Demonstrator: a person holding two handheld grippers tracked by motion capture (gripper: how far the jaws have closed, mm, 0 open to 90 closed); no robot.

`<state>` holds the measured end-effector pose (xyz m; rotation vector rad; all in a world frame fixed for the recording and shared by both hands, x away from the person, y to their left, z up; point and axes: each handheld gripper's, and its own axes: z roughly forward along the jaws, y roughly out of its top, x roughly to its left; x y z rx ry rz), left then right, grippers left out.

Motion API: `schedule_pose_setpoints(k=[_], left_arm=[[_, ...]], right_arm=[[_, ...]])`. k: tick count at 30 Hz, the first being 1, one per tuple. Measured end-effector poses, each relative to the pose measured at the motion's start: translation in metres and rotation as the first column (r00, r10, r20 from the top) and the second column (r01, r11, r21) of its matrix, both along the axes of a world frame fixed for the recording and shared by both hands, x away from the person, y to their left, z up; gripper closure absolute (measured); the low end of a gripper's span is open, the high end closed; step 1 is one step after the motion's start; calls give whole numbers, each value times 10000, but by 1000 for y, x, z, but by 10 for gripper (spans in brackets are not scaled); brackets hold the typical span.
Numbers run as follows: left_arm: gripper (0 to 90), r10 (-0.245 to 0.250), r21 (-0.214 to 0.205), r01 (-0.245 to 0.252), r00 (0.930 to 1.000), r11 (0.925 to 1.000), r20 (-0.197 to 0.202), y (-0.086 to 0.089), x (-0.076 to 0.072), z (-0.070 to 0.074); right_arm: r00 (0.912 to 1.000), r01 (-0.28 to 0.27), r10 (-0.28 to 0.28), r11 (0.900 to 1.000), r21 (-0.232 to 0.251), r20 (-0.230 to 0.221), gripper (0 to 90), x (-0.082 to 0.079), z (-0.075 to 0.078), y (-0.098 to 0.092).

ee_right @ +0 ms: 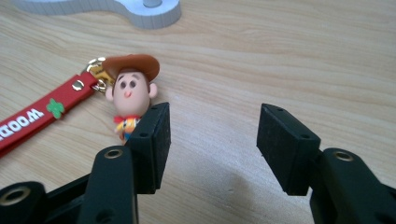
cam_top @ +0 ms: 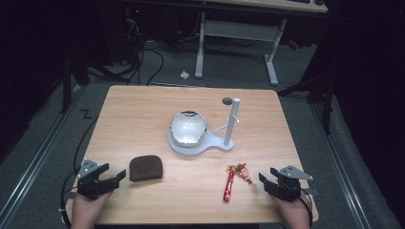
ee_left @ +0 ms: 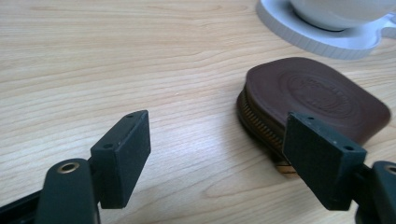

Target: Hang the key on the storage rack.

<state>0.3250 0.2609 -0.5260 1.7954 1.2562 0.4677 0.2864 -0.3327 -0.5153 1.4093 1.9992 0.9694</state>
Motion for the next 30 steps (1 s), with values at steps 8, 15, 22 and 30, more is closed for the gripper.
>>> schedule_pose_setpoints(k=[8,15,22,30], left_arm=[[257,-73,12,73,9998,10000,-173,-2,1,-4],[264,-170,433,172,9998,9989,-54,-3,-2,-3],[301,-126,148,125,9999,9998,64,-2,-3,0],[271,-431,-5,431,9991,9991,-33,-7,-4,-1]], right_arm=[[9997,-222,224,9996,-145,87,458,-1,-2,0],[9997,-207,210,9996,-192,129,474,1,-2,4],[9996,-261,262,9993,-249,50,477,2,-3,7],[9999,-128,132,9994,-318,111,510,3,-2,8]])
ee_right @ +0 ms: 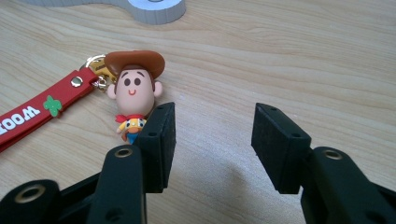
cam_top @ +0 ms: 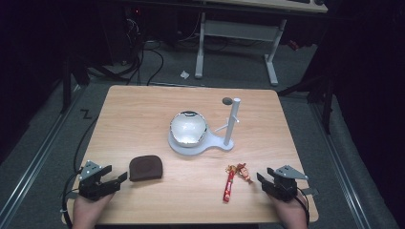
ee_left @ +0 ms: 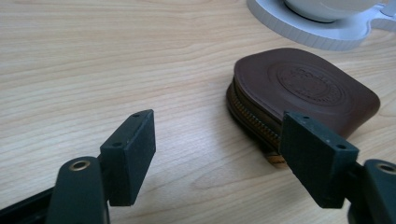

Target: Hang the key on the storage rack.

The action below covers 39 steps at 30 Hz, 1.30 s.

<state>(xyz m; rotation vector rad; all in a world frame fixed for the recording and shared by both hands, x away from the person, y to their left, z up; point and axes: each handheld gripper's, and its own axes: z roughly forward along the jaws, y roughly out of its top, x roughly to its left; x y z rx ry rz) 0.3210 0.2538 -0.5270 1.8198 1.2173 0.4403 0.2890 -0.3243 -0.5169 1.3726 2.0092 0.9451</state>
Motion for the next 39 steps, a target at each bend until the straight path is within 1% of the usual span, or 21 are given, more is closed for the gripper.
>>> schedule_pose_setpoints(k=[4,6,7,9,10,12,14,17,19,22,23,25,26,27,28,29,30,31,34,36,39], left_arm=[[266,-110,217,108,9999,9997,79,-5,0,2],[287,-165,328,157,9995,9993,261,-7,-2,3],[291,-195,329,185,9994,9993,299,-8,-3,4],[288,-191,310,181,9993,9994,325,-9,-3,5],[287,-204,232,196,9993,9995,327,-9,-3,5],[284,-263,245,256,9992,9994,286,-10,-3,4],[295,-301,271,295,9993,9992,237,-10,-2,4],[298,-344,310,335,9990,9990,269,-9,-1,5],[296,-422,270,414,9987,9988,287,-8,-1,5],[298,-505,232,498,9982,9985,319,-7,-1,5],[300,-526,287,517,9981,9983,322,-6,-1,5],[306,-539,251,530,9979,9983,364,-6,-1,5],[308,-542,217,534,9977,9983,395,-5,-1,6],[311,-542,217,534,9977,9983,395,-5,-1,6],[317,-581,130,576,9974,9983,418,-4,-1,6],[318,-560,140,554,9974,9984,443,-4,-2,7],[318,-560,140,554,9974,9984,443,-4,-2,7],[318,-536,90,533,9975,9985,459,-2,-2,7],[316,-505,24,504,9977,9987,455,0,-1,8],[300,-460,40,459,9982,9989,391,1,0,7],[293,-469,34,468,9984,9989,308,2,-1,6]], right_arm=[[9997,-180,183,9997,-174,154,508,-2,2,4],[9998,-186,186,9998,-46,41,509,-2,2,4],[9998,-213,213,9998,-18,-16,508,-2,2,4],[9996,-276,276,9996,-33,29,508,-2,3,6],[9997,-223,223,9998,1,13,504,-3,4,7],[9996,-276,276,9996,17,77,506,-3,5,8],[9993,-369,370,9993,104,-37,524,-2,6,9],[9989,-440,441,9990,33,-163,527,0,8,13],[9986,-495,492,9987,-152,-196,517,1,9,16],[9977,-574,560,9976,-374,-380,515,4,12,21],[9974,-601,579,9970,-498,-439,515,5,13,22],[9965,-685,648,9949,-740,-522,511,6,14,24],[9957,-713,665,9946,-751,-642,508,7,15,24],[9957,-713,665,9946,-751,-642,508,7,15,24],[9930,-782,706,9939,-781,-952,495,10,17,25],[9917,-807,716,9932,-838,-1063,492,10,18,25],[9917,-807,716,9932,-838,-1063,492,10,18,25],[9895,-847,730,9922,-911,-1250,490,11,21,25],[9866,-945,778,9890,-1137,-1433,477,13,24,25],[9847,-927,745,9894,-1117,-1574,476,14,25,25],[9803,-1061,830,9867,-1232,-1794,475,15,26,26]])
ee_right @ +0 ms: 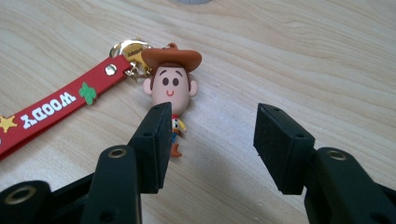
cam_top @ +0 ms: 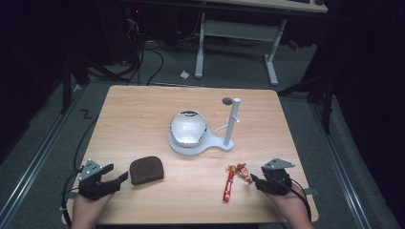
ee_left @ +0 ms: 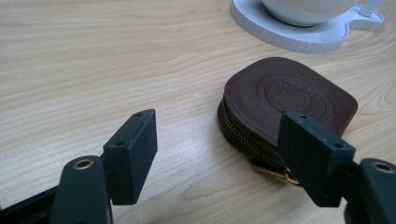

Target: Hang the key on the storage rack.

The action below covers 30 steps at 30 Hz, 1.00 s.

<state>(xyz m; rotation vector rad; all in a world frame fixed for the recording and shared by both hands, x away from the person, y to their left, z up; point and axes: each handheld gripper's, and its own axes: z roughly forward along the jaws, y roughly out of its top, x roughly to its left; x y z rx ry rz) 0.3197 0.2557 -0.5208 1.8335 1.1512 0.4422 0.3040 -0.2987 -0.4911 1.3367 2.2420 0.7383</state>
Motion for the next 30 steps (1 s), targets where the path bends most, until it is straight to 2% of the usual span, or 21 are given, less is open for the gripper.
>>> schedule_pose_setpoints(k=[12,17,22,26,30], left_arm=[[302,-42,-90,42,10000,10000,-17,0,0,-1],[304,-188,-2,188,9998,9998,-62,-1,0,-2],[306,-245,-16,245,9997,9997,-96,-1,1,-2],[307,-272,-73,271,9996,9996,-118,-1,1,-3],[307,-384,-49,384,9992,9993,-124,-2,1,-3]], right_arm=[[9922,-691,625,9959,-579,-1080,473,5,1,8],[9823,-1105,961,9904,-830,-1610,468,7,3,16],[9735,-1444,1226,9841,-1031,-1931,461,9,5,23],[9658,-1599,1331,9813,-1073,-2226,455,11,6,26],[9628,-1554,1244,9811,-1150,-2399,451,15,7,30]])
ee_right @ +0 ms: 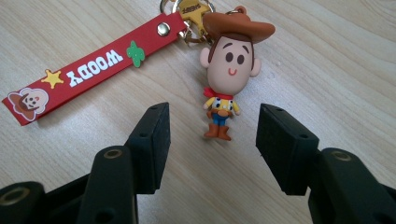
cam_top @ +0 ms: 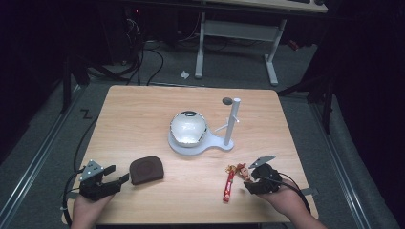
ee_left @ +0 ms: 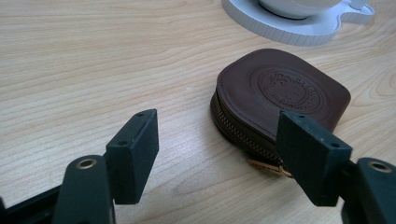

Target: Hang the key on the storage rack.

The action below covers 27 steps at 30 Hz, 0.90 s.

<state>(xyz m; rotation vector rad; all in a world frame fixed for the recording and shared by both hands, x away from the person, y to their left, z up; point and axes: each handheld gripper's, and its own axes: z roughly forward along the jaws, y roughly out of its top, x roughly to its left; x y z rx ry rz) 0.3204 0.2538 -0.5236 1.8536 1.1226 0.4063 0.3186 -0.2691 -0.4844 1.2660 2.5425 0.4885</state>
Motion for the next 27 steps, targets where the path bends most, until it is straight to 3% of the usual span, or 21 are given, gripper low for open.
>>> schedule_pose_setpoints(k=[12,27], left_arm=[[306,-76,12,76,9999,10000,-67,0,1,-1],[305,-38,-60,38,10000,10000,-43,2,1,0]], right_arm=[[9983,-136,123,9996,-235,-567,457,22,2,11],[9953,-172,106,9975,-681,-965,492,36,-2,23]])
